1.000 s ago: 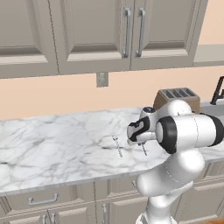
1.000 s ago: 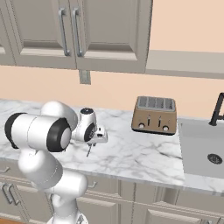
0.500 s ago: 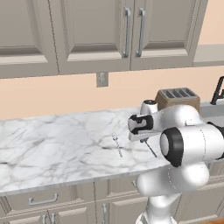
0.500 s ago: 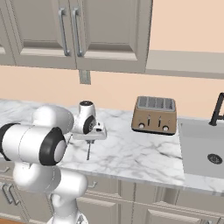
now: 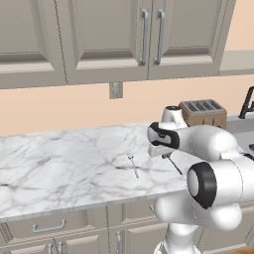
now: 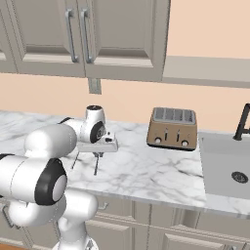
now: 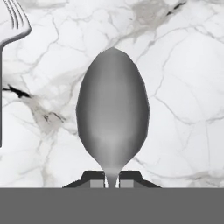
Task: Take the fork and place it on the left side of the plate. Then take the spoon and place it on the right side of the plate. Make sure they're directly next to the plate.
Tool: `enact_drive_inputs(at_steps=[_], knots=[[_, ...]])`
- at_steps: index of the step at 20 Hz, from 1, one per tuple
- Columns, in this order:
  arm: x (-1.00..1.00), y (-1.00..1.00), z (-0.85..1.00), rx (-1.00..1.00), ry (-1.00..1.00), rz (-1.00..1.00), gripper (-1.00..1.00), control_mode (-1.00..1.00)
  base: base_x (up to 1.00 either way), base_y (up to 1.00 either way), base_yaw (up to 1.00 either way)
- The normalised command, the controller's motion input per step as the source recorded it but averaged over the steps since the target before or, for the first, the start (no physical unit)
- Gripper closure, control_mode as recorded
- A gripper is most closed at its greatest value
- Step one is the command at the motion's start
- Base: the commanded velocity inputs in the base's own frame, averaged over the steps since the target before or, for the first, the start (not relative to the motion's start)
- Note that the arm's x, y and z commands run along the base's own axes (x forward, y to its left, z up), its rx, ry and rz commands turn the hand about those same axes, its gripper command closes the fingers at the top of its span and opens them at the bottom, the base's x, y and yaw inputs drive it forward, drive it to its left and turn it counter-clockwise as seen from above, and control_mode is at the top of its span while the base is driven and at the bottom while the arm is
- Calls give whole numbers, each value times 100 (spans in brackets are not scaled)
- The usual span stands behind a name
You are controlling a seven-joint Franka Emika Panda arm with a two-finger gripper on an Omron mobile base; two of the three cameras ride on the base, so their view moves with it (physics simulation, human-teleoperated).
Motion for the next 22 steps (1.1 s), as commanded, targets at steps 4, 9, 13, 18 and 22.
enact_drive_inputs(at_steps=[4,9,13,18,22], knots=[[-5,0,0,0,-1,0,100,-100,0,0,0],[-5,0,4,0,0,0,100,-100,0,0,0],[0,0,0,0,0,0,100,-100,0,0,0],[0,0,0,0,0,0,100,-100,0,0,0],[0,0,0,0,0,0,100,-100,0,0,0]])
